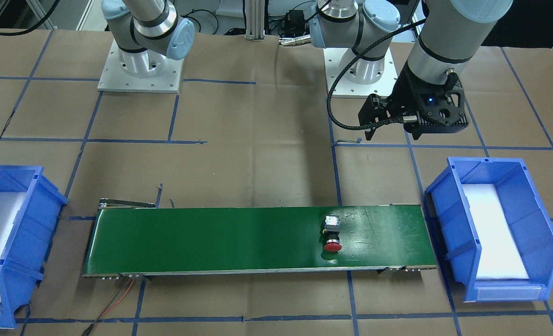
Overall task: Transport two buttons from left to right
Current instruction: 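Carry the yellow button into the empty blue bin and release it with the right gripper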
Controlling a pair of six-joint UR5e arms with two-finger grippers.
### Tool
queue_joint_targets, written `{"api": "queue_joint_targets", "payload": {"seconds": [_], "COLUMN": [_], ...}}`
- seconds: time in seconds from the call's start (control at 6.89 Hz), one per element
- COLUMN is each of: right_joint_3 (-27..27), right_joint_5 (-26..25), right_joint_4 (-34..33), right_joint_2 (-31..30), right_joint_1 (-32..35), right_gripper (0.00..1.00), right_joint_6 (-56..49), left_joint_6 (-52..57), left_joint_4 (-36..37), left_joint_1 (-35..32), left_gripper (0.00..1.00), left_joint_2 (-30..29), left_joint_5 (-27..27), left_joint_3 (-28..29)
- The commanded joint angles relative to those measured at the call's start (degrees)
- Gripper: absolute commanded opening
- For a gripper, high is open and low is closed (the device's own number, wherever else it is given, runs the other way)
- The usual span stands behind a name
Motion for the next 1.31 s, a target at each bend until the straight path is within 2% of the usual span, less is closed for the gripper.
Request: {"api": "queue_joint_targets", "payload": {"seconds": [0.0, 0.44, 0.73, 1.16], "right_joint_3": [3.7, 13.6, 20.9, 23.8], "right_joint_5": [0.2, 0.1, 0.5, 1.4], "right_joint_4": [-5.0, -19.0, -26.0, -27.2], "right_joint_2": [0.9, 1.6, 2.1, 3.6], "right_joint_1": [-1.5, -2.0, -4.1, -4.4], "right_gripper": [0.0, 0.0, 0.0, 0.0], "right_joint_6": [-2.5, -6.3, -6.5, -6.8], "left_joint_6": [-0.5, -2.0, -1.9, -1.9], "left_joint_4": [0.0, 0.0, 0.0, 0.0], "left_joint_1": [-0.1, -1.2, -1.3, -1.3], "left_gripper": [1.0, 1.0, 1.0, 1.0], "left_joint_2": [0.3, 0.2, -0.1, -0.1], "left_joint_5": [-0.1, 0.1, 0.3, 0.3], "left_joint_3": [-0.2, -0.3, -0.1, 0.0]}}
